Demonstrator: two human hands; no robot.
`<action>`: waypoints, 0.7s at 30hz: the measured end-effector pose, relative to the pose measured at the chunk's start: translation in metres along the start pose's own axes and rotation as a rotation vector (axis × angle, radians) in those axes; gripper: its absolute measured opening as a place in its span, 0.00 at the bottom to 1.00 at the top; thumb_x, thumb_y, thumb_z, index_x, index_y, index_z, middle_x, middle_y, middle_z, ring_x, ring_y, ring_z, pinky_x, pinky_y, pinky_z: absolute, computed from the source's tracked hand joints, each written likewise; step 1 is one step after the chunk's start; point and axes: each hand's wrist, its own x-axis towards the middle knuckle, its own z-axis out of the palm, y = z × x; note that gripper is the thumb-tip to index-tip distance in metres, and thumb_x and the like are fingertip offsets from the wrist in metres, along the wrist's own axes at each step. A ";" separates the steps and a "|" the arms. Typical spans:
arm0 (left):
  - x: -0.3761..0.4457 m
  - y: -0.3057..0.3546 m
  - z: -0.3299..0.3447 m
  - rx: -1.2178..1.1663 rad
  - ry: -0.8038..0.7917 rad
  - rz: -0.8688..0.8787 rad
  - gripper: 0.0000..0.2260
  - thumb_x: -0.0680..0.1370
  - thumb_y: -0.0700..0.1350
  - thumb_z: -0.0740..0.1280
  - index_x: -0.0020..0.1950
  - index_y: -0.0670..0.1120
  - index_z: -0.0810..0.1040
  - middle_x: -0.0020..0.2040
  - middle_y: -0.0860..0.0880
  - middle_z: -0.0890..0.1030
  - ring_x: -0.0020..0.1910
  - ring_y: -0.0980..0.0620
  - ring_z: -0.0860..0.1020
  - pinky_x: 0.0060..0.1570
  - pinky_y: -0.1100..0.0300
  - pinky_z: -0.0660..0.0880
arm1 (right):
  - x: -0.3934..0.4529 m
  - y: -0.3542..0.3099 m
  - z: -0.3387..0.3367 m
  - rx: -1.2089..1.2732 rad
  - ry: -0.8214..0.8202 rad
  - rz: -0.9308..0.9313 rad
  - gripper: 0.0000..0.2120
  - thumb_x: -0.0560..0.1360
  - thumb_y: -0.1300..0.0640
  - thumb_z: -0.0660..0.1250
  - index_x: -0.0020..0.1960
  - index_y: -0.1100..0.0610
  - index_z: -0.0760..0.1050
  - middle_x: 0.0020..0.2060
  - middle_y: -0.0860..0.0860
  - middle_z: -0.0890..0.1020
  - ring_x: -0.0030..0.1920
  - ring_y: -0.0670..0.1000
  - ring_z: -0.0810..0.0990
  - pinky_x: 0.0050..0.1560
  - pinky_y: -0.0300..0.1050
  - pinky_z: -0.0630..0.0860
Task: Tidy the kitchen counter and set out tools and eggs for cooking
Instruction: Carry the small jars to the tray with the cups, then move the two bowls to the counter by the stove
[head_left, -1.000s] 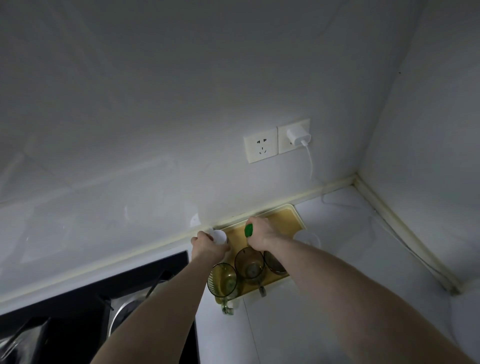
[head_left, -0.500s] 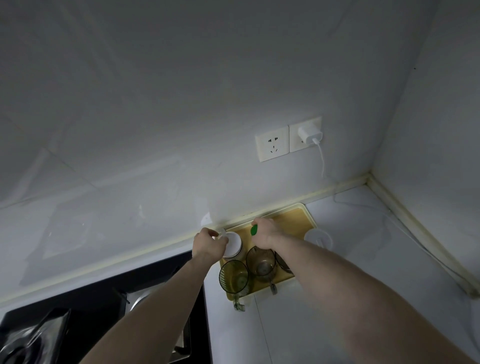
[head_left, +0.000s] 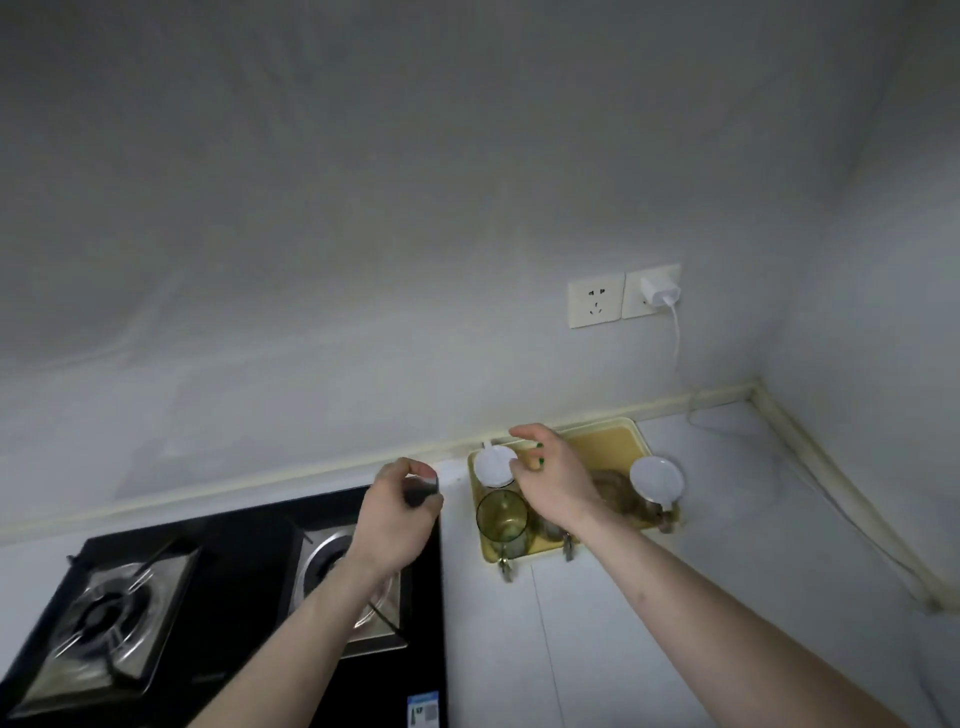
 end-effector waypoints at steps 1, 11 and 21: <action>-0.015 -0.005 -0.016 0.032 0.009 0.026 0.12 0.74 0.39 0.72 0.49 0.56 0.77 0.53 0.53 0.81 0.46 0.61 0.81 0.47 0.70 0.73 | -0.013 -0.009 0.009 0.006 -0.037 -0.011 0.17 0.77 0.56 0.66 0.64 0.42 0.75 0.58 0.41 0.79 0.61 0.45 0.78 0.62 0.46 0.77; -0.156 -0.090 -0.171 0.213 0.133 0.035 0.15 0.74 0.43 0.73 0.58 0.55 0.77 0.59 0.59 0.75 0.54 0.61 0.77 0.56 0.69 0.71 | -0.124 -0.120 0.134 -0.118 -0.430 -0.202 0.20 0.79 0.55 0.64 0.69 0.41 0.72 0.65 0.41 0.77 0.61 0.44 0.78 0.60 0.40 0.76; -0.333 -0.205 -0.327 0.257 0.387 -0.152 0.16 0.74 0.43 0.73 0.58 0.57 0.76 0.60 0.59 0.75 0.59 0.60 0.74 0.56 0.67 0.66 | -0.264 -0.216 0.307 -0.121 -0.706 -0.382 0.19 0.81 0.54 0.64 0.69 0.38 0.70 0.63 0.41 0.73 0.58 0.43 0.76 0.48 0.35 0.75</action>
